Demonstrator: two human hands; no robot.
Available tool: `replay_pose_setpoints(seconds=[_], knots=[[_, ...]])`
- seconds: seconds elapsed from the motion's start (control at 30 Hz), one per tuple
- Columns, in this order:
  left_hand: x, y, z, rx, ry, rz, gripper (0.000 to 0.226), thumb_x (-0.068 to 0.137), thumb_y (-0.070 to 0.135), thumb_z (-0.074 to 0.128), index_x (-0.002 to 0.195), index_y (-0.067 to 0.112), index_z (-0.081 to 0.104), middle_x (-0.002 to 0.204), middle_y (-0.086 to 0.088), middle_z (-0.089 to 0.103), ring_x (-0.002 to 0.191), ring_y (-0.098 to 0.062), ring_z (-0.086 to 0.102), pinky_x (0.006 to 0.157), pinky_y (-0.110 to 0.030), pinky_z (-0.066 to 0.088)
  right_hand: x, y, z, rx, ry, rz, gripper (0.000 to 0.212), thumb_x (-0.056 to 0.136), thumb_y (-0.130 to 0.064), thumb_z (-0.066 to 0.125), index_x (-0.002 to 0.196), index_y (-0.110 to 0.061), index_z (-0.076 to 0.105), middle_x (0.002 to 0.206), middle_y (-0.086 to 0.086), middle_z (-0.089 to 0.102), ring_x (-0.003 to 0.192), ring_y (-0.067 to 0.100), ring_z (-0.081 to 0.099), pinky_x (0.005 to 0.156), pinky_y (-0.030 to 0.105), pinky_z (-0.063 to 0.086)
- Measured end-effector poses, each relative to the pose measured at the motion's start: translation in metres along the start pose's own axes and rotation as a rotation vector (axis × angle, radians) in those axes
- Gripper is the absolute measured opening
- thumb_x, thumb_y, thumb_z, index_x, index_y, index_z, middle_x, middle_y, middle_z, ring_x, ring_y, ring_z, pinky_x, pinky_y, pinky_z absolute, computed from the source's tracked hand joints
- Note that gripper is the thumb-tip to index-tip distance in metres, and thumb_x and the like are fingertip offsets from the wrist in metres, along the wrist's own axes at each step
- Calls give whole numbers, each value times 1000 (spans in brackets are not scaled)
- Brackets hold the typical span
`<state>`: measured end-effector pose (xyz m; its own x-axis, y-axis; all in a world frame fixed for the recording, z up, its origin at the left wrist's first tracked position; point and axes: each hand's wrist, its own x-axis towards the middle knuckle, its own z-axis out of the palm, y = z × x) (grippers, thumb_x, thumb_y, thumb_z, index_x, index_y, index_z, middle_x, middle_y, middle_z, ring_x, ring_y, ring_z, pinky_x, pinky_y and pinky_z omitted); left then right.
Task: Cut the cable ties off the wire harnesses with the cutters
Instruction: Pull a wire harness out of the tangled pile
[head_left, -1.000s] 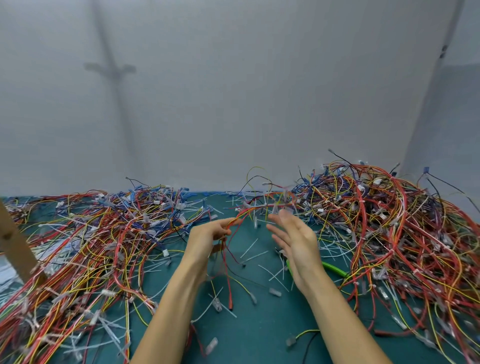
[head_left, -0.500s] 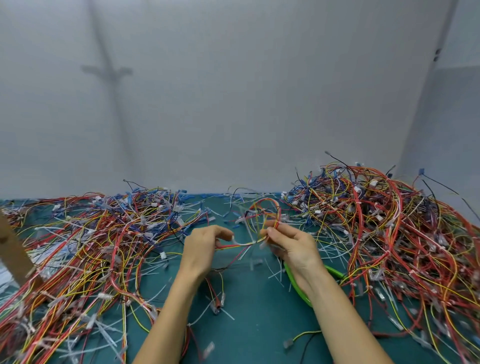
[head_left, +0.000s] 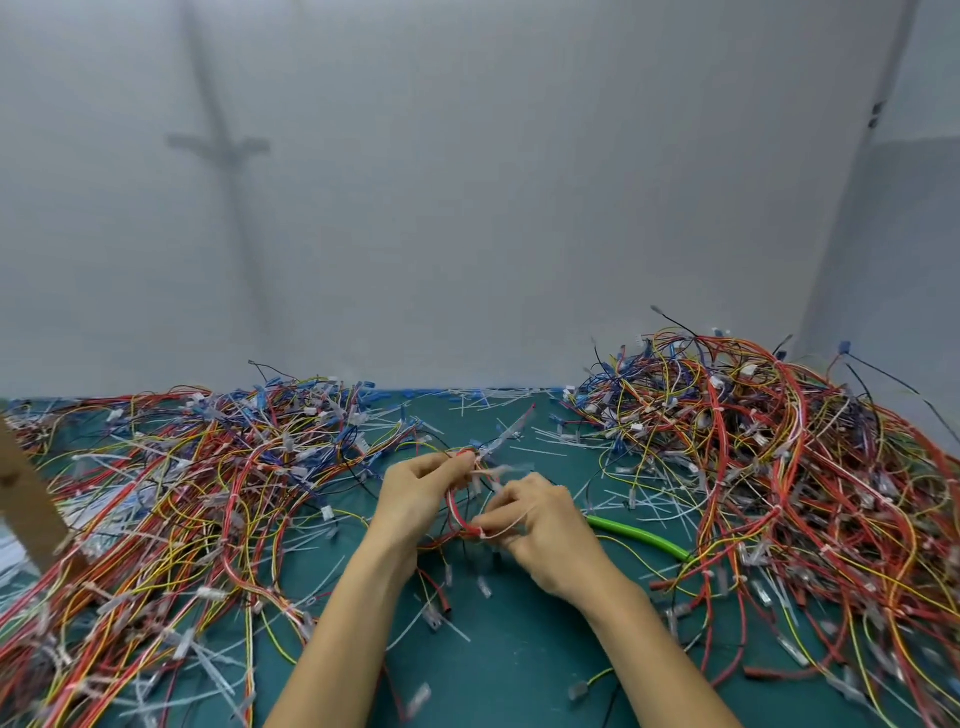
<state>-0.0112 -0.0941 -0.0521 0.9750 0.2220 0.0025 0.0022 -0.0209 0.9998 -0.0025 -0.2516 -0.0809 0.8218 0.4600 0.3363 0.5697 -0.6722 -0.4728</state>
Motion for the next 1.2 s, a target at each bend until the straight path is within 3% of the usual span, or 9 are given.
replay_pose_setpoints(seconds=[0.17, 0.3, 0.43, 0.53, 0.67, 0.8, 0.93, 1.07, 1.2], knots=[[6, 0, -5, -303, 1, -14, 11, 88, 7, 65, 94, 12, 73, 91, 2, 76, 87, -10, 66, 78, -24, 47, -3, -5, -12, 293, 105, 143, 43, 77, 2, 58, 101, -27, 78, 104, -15, 71, 95, 0, 56, 81, 8, 38], [5, 0, -3, -375, -11, 30, 18, 83, 0, 69, 92, 14, 75, 89, 2, 76, 81, -7, 68, 71, -17, 52, -3, -11, -20, 497, 426, 281, 33, 81, 3, 57, 85, -27, 70, 83, -12, 71, 72, 1, 57, 64, 13, 43], [2, 0, 3, -259, 1, 126, 24, 75, -5, 74, 83, 18, 76, 82, 0, 76, 78, -9, 70, 79, -23, 51, -5, -19, -25, 542, 681, 186, 17, 90, -7, 64, 88, -24, 64, 80, -9, 66, 73, 7, 58, 64, 14, 45], [-1, -1, 11, -81, 41, 234, 30, 70, -3, 80, 76, 26, 76, 78, 2, 68, 82, -12, 62, 83, -25, 50, -5, -26, -29, 584, 682, 121, 7, 92, -18, 66, 95, -24, 66, 86, -10, 67, 79, 8, 61, 68, 17, 47], [-5, -4, 20, 80, -24, 377, 34, 67, 4, 85, 74, 37, 77, 80, -2, 55, 69, 1, 50, 73, -11, 45, -1, -28, -28, 647, 658, 198, 2, 89, -24, 70, 90, -26, 69, 85, -16, 71, 80, 3, 64, 69, 20, 48], [-7, -5, 22, 145, -104, 439, 33, 65, 14, 88, 77, 43, 77, 86, 5, 48, 72, 2, 47, 69, -18, 41, 0, -21, -29, 719, 756, 284, 12, 81, -20, 78, 78, -21, 66, 76, -10, 71, 73, 5, 66, 71, 20, 50], [-13, -5, 25, 224, -134, 538, 26, 65, 37, 85, 88, 44, 75, 100, 5, 44, 88, 0, 50, 74, -13, 43, 2, -17, -30, 986, 734, 363, 16, 79, -8, 78, 86, -13, 65, 74, -2, 72, 72, 10, 68, 69, 25, 54], [-16, 0, 25, -151, 133, 452, 36, 72, 50, 66, 98, 25, 68, 118, 1, 49, 100, -8, 58, 81, -20, 47, 3, -14, -32, 1070, 653, 346, 23, 80, -2, 76, 95, -14, 63, 75, -3, 75, 71, 6, 67, 69, 19, 54], [-11, 5, 11, -269, 458, 457, 40, 82, 13, 73, 105, 33, 47, 127, -13, 46, 106, -15, 58, 81, -18, 44, 2, -17, -29, 987, 551, 288, 26, 79, 0, 76, 96, -17, 65, 77, -1, 75, 71, 7, 68, 67, 19, 54]])
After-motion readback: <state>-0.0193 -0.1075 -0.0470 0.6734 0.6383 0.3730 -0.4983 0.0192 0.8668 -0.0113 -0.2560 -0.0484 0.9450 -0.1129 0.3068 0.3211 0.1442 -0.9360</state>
